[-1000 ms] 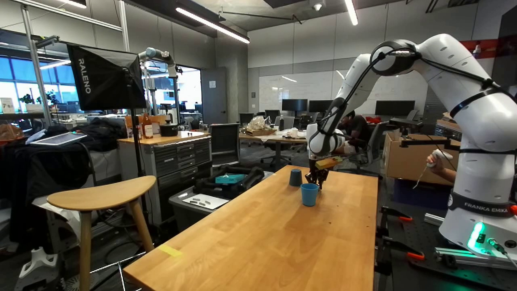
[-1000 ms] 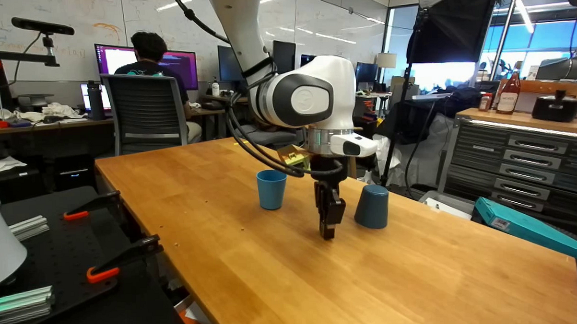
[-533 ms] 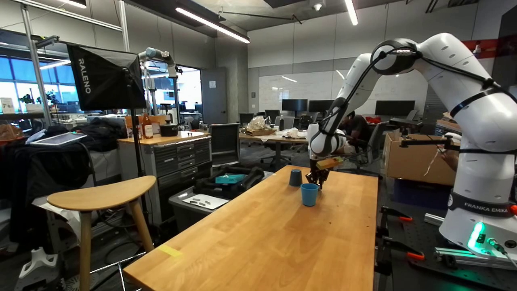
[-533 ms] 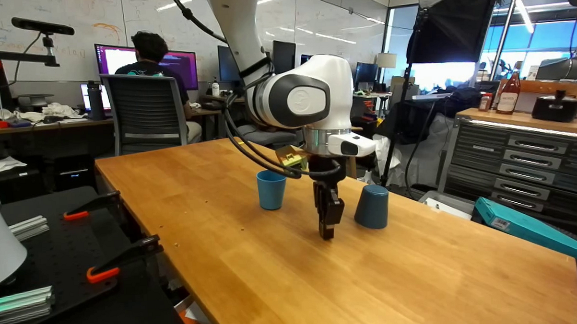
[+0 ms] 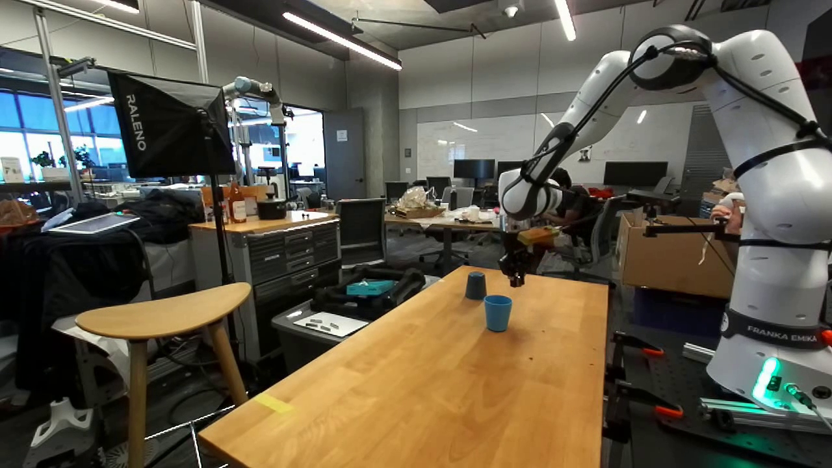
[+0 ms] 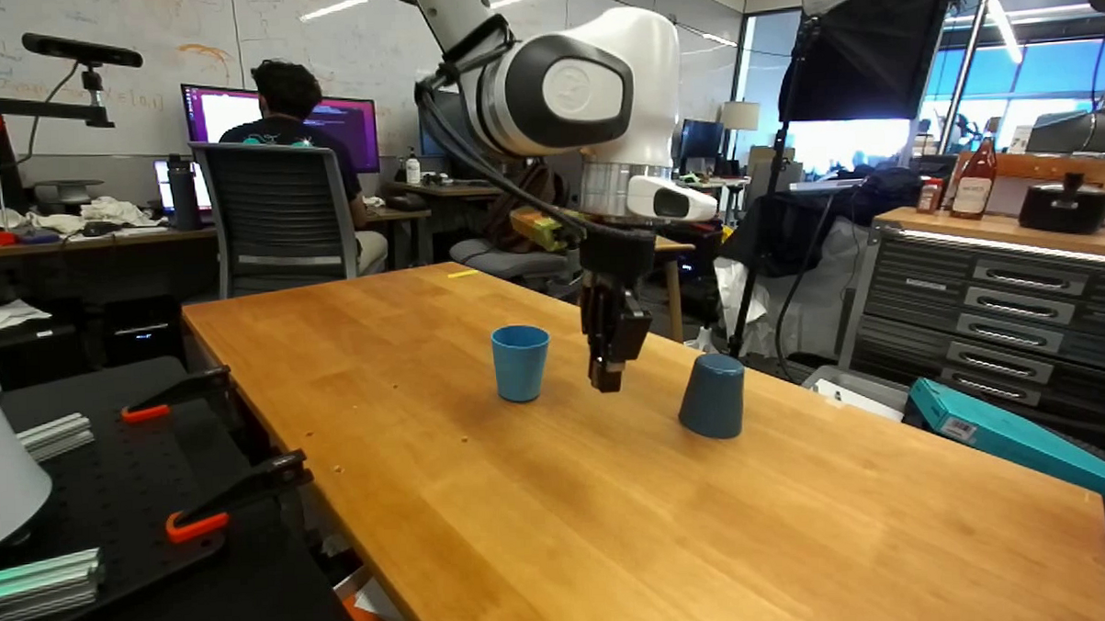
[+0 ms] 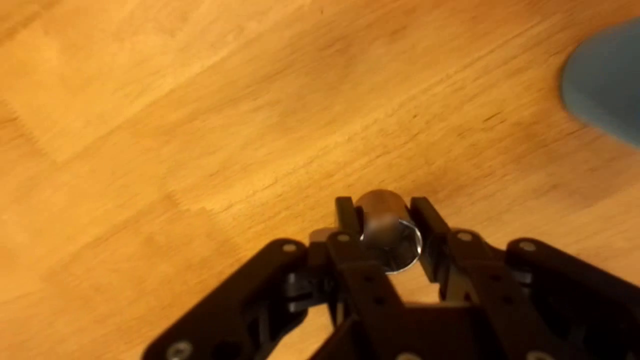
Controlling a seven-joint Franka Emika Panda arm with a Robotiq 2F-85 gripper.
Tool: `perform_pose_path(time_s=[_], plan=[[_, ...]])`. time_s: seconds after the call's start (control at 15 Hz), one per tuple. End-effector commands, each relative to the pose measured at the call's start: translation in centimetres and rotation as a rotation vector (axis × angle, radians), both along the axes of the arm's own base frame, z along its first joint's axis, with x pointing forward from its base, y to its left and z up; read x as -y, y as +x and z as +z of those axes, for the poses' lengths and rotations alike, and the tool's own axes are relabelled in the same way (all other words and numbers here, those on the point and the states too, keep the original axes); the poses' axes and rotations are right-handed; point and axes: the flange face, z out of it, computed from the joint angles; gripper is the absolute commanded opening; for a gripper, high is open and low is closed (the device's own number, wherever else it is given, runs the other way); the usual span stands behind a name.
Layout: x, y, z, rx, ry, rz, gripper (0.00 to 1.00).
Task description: Pick up the silver block from the table and put it in the light blue cup.
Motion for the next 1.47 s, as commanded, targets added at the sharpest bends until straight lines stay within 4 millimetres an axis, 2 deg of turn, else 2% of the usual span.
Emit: perform_pose_path(time_s=[0.0,0.27,0.8,1.07,1.13,1.4], plan=[[-2.3,-1.7,4.0,-0.01,0.122,0.083,0.15],[-5.2,-1.8,5.2,-0.02,0.219,0.136,0.15],[-10.5,0.9,3.5,0.002,0.283,0.131,0.15],[-11.7,2.0,1.9,0.012,0.268,0.134,0.15],[-11.7,2.2,1.4,0.011,0.261,0.135,0.19],[-11.5,2.9,-0.4,0.018,0.242,0.132,0.18]])
